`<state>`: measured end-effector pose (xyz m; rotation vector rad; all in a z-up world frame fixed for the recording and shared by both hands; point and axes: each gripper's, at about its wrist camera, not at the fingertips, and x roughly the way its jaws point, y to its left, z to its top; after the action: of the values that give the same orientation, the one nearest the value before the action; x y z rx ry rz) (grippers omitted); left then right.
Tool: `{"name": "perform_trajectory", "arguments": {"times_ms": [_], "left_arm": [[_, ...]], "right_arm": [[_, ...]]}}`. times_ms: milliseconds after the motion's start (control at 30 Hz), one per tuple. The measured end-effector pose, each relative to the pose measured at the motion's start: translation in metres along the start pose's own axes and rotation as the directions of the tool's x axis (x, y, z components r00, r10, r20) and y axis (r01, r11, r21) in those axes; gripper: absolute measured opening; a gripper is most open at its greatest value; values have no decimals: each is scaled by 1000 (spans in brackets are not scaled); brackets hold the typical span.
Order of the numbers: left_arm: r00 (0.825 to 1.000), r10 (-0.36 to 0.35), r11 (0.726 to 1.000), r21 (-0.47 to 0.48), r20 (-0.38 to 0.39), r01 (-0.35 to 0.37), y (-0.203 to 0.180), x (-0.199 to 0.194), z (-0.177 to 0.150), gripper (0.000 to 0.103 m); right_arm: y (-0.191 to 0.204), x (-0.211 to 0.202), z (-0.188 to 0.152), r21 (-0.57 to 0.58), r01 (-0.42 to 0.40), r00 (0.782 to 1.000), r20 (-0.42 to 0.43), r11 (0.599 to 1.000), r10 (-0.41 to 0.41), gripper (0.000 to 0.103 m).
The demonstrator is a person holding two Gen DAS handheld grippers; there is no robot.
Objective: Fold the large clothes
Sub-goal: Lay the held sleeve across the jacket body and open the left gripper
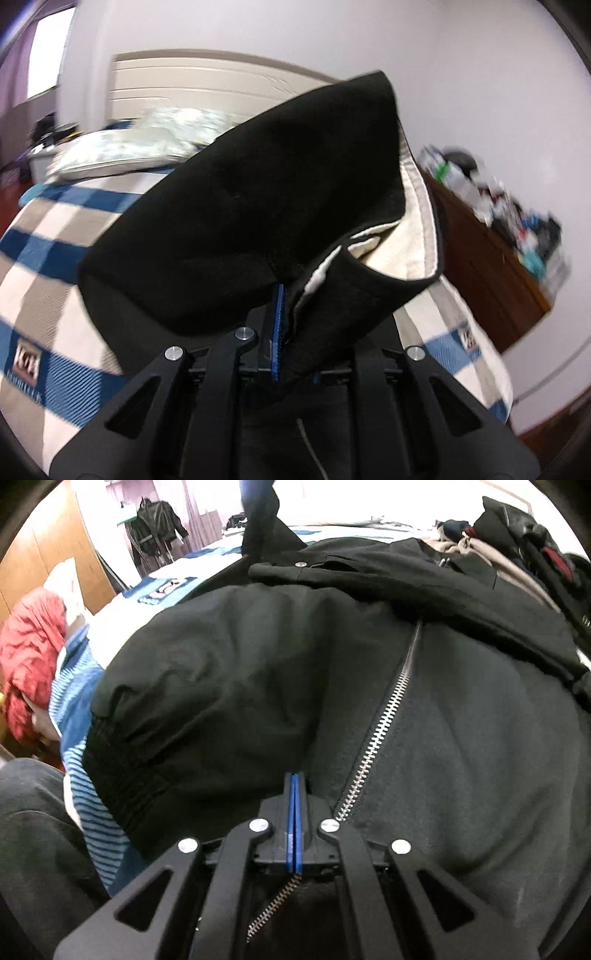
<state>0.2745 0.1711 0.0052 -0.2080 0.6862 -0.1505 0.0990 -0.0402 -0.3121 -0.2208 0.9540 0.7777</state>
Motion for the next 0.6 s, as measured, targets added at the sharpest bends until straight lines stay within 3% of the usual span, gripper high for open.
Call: {"name": "perform_trajectory", "arguments": {"times_ms": [133, 200, 300, 367, 433, 500, 600], "left_arm": [[994, -18, 998, 51, -106, 24, -39, 69, -10, 12], [987, -12, 997, 79, -161, 25, -59, 104, -21, 12], [972, -5, 992, 119, -236, 34, -92, 155, -47, 12], [964, -2, 992, 125, -264, 37, -105, 176, -61, 12], [955, 36, 990, 143, -294, 6, -119, 204, -74, 12], [944, 105, 986, 159, -312, -57, -127, 234, -88, 12], [925, 210, 968, 202, -318, -151, -133, 272, -103, 12]], "right_arm": [[-18, -15, 5, 89, -102, 995, 16, 991, 101, 0], [-31, -41, 10, 143, -115, 993, 41, 983, 110, 1], [-65, -99, 15, 235, -140, 979, 175, 962, 100, 2], [-98, -127, 15, 315, -130, 967, 252, 940, 49, 2], [-135, -145, 9, 418, -109, 955, 297, 902, -22, 2], [-177, -153, -4, 548, -109, 946, 313, 829, -83, 2], [-209, -155, -17, 653, -130, 940, 320, 746, -116, 2]]}}
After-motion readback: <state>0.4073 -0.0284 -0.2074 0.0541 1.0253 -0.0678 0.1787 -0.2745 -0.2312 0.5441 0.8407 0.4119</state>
